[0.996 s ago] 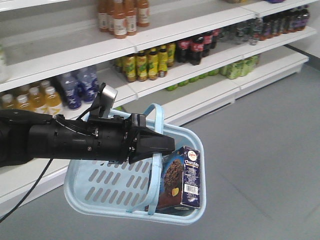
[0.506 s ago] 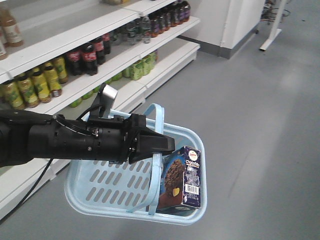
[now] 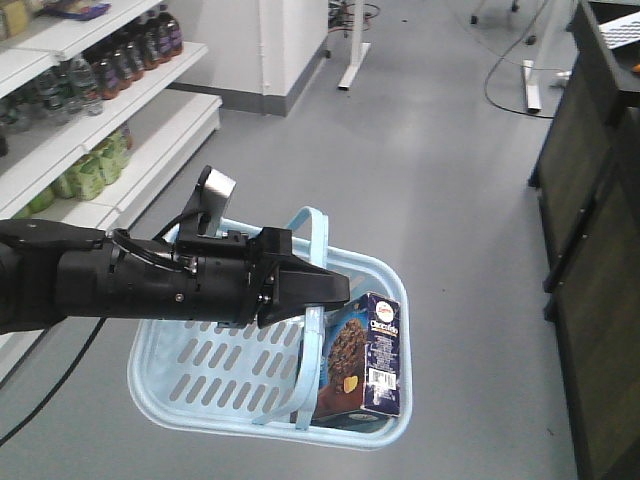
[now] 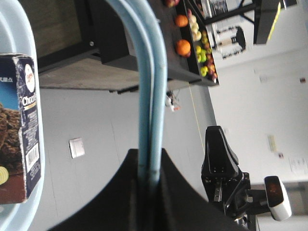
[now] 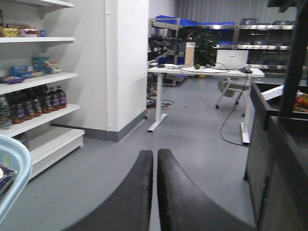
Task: Left arm holds basket, right arm returns cookies
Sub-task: 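Keep holding the basket with the left gripper while turning along the aisle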
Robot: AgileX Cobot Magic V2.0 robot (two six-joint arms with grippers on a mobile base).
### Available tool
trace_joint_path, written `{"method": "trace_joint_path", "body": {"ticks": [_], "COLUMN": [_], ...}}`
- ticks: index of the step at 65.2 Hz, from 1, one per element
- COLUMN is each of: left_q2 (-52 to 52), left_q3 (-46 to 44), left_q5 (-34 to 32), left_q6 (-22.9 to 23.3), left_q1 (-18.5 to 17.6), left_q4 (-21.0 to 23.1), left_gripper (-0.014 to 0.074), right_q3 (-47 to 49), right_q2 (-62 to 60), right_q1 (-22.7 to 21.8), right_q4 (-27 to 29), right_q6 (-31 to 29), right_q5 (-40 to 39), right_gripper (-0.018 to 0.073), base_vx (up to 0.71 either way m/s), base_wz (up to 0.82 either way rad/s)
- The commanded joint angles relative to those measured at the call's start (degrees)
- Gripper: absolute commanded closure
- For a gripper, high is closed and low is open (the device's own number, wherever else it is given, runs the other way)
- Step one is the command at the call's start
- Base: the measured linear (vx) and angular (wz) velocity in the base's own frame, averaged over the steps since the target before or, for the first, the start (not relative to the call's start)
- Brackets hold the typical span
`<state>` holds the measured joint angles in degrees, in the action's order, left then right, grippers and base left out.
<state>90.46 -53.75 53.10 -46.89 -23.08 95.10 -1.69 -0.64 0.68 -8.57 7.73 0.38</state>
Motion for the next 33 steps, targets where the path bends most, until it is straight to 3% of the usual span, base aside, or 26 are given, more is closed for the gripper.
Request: {"method": "trace_joint_path", "body": {"ticks": [1, 33], "left_q2": [-2.87, -2.87], "left_q3": [-1.57, -1.57], "left_q5": [3.34, 3.34], "left_q6": [-0.79, -0.79], "left_q1": [-0.23, -0.23], "left_q4": [6.85, 6.85], "left_gripper": [0.0602, 0.0602], "right_q3": [-0.97, -0.97], "right_q2": [-0.74, -0.74], "right_q1": [-0.06, -0.06], "right_q4": [-0.37, -0.37], "right_q6": [-0.18, -0.18], "right_q5": [-4.33, -4.33], "right_gripper": [0.057, 0.057], "base_vx": [0.16, 0.14], "base_wz": [-0.61, -0.5]}}
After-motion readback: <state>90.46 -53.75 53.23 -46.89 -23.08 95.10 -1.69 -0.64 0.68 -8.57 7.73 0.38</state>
